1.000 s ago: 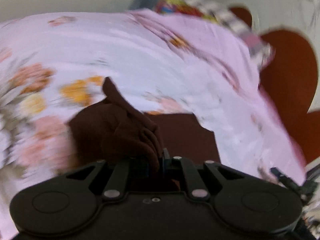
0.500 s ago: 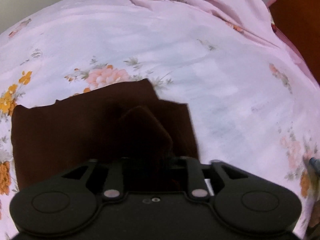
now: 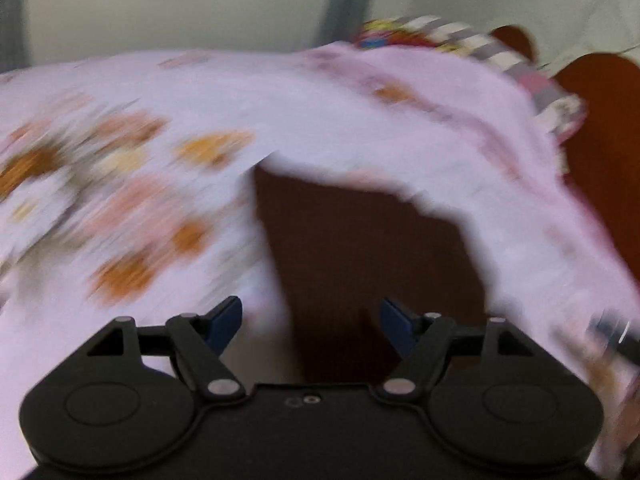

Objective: Fold small clothes

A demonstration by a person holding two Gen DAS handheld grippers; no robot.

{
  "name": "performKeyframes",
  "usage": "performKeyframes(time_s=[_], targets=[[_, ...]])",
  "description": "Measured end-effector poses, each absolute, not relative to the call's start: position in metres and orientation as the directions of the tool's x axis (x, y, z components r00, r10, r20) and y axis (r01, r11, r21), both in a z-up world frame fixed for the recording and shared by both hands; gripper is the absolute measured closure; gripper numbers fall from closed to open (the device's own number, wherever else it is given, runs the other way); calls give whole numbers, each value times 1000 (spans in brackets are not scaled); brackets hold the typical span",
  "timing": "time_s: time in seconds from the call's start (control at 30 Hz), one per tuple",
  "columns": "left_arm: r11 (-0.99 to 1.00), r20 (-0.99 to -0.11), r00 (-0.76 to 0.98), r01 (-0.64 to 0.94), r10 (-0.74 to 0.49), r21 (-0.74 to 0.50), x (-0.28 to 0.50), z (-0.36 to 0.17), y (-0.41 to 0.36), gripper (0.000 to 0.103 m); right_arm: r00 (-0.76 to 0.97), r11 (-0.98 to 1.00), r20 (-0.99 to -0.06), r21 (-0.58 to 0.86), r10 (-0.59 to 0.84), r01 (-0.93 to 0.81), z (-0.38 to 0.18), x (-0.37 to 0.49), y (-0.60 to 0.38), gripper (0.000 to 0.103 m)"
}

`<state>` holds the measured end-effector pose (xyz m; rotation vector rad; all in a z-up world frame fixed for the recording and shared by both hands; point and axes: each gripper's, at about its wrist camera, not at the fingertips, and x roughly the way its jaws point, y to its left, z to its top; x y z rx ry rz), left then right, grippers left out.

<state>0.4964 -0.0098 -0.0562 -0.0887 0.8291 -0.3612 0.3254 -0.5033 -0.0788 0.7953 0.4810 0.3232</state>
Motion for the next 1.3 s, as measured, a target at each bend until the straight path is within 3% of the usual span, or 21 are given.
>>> performKeyframes(time_s=[0.17, 0.27, 0.37, 0.47, 0.57, 0.63, 0.7, 0.73, 0.9, 1.03, 1.1, 1.2, 1.3], targets=[[928, -679, 638, 314, -363, -201, 437, -88, 20, 29, 706, 598, -338, 787, 622, -150, -71, 382, -424, 70], [904, -659, 628, 366, -414, -219, 426, -100, 5, 29, 676, 591, -369, 798, 638, -122, -78, 379, -400, 70], [923, -676, 644, 354, -358, -152, 434, -111, -15, 29, 670, 561, -369, 824, 644, -85, -84, 380, -392, 69], [938, -671, 671, 330, -315, -111, 438, -116, -20, 27, 687, 560, -381, 827, 619, -46, -84, 383, -384, 26], [942, -656, 684, 302, -320, -145, 439, -117, -16, 27, 680, 544, -383, 839, 625, -27, -88, 392, -376, 26], [944, -657, 687, 305, -309, -125, 437, -119, -17, 27, 658, 552, -417, 834, 627, 2, -92, 403, -369, 30], [947, -657, 692, 301, -299, -114, 435, -122, -18, 27, 646, 593, -459, 805, 609, 13, -97, 416, -360, 96], [948, -656, 695, 299, -295, -109, 434, -121, -18, 27, 646, 619, -486, 785, 589, 26, -97, 420, -359, 96], [950, -655, 700, 300, -283, -90, 431, -122, -21, 25, 734, 646, -387, 758, 558, -91, -64, 401, -378, 97], [949, -662, 698, 306, -273, -69, 429, -124, -23, 23, 632, 673, -537, 739, 558, 34, -109, 418, -384, 96], [927, -701, 647, 372, -300, -53, 426, -118, -19, 25, 639, 635, -509, 771, 577, 41, -119, 411, -396, 95], [896, -685, 608, 415, -402, -158, 421, -100, 12, 28, 744, 668, -432, 744, 509, -25, -91, 395, -421, 78], [889, -614, 647, 377, -453, -258, 442, -81, 33, 25, 761, 659, -417, 752, 498, -19, -82, 428, -439, 77]])
